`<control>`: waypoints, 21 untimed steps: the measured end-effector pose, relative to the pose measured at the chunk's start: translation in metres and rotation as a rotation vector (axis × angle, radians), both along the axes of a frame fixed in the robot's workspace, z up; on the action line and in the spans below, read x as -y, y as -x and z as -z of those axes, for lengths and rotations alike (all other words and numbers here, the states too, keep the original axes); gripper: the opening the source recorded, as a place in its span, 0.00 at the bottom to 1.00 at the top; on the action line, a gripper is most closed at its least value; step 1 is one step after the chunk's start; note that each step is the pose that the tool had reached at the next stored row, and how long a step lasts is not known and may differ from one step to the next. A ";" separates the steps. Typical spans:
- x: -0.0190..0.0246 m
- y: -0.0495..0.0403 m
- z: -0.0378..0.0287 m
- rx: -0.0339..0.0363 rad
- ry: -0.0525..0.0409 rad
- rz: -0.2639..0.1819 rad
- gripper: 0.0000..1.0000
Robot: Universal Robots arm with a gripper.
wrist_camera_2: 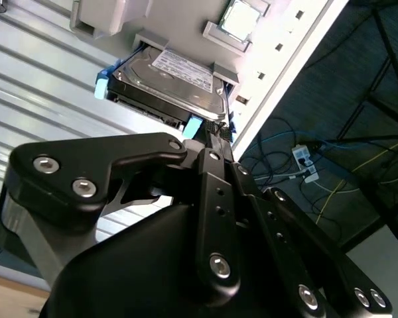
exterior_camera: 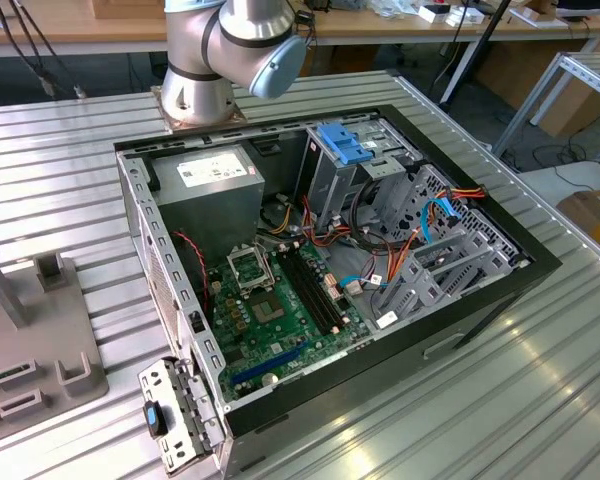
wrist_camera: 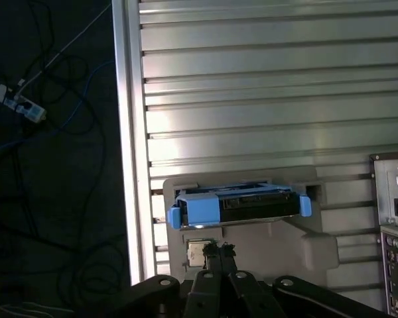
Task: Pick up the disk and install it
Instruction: 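Reach for the disk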
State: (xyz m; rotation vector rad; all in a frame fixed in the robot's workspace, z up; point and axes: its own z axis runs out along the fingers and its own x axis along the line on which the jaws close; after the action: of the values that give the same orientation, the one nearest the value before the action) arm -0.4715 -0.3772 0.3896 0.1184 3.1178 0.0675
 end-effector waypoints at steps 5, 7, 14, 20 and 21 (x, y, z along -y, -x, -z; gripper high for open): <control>0.0000 -0.0012 0.0008 -0.0502 0.0000 0.000 0.11; -0.0004 -0.0066 0.0011 -0.0503 0.0002 0.000 0.11; -0.0159 -0.0093 0.0064 -0.0502 0.0058 -0.030 0.11; -0.0183 -0.0092 0.0124 -0.0482 0.0089 -0.049 0.11; -0.0183 -0.0091 0.0128 -0.0466 0.0089 -0.051 0.11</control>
State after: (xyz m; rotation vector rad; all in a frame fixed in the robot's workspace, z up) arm -0.4624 -0.3589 0.3769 0.0415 3.1674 0.0523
